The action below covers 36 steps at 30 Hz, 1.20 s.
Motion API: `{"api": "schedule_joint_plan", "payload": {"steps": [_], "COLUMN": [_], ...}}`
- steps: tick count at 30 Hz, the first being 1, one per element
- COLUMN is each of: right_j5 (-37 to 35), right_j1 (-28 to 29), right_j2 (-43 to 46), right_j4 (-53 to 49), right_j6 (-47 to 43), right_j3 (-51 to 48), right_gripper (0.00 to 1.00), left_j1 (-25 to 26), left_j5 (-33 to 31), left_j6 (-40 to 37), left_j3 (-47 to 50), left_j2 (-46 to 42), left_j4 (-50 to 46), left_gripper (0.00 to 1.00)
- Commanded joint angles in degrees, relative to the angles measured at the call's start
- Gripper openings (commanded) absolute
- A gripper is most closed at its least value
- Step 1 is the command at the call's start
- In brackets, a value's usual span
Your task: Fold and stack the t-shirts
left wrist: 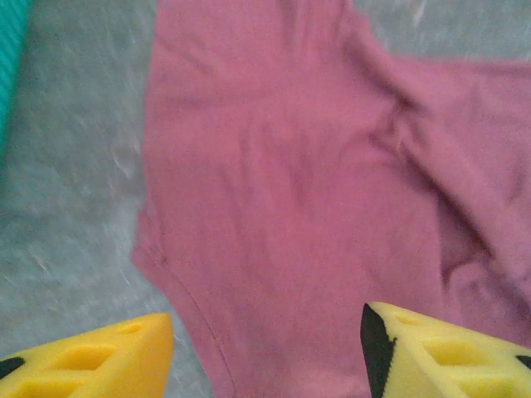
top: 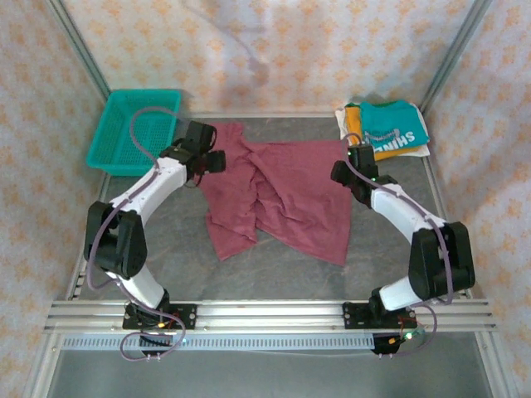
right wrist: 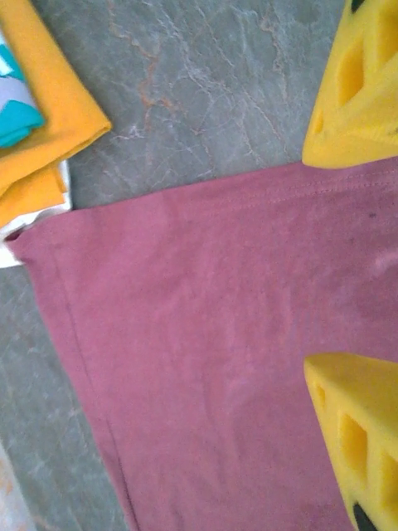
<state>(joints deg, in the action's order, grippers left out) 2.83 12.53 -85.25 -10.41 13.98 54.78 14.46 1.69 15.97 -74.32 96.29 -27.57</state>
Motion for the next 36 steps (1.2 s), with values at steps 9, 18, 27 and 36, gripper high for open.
{"api": "schedule_joint_plan", "payload": {"steps": [9,18,27,36], "right_j5": [5.58,5.18,1.03,-3.28], "right_j1": [0.55,0.63,0.46,-1.81], "right_j2": [-4.6,-4.48,-4.62,-15.2], "right_j4": [-0.78,-1.31,-0.69,-7.76], "right_j6": [2.31,1.26,1.93,6.78], "right_j3": [3.16,1.06,0.25,6.36], "right_gripper": [0.54,0.54,0.55,0.41], "left_j1": [-0.35,-2.72,-4.63,-8.57], "left_j5": [0.69,5.85,4.62,-6.94], "left_j6": [6.44,7.3,5.26,-0.41], "left_j3": [7.88,9.81,10.39,8.61], "left_j2": [6.73,11.51,9.26,2.78], "left_j4": [1.74,8.11,6.7,-2.3], "left_gripper": [0.53,0.38,0.03,0.0]}}
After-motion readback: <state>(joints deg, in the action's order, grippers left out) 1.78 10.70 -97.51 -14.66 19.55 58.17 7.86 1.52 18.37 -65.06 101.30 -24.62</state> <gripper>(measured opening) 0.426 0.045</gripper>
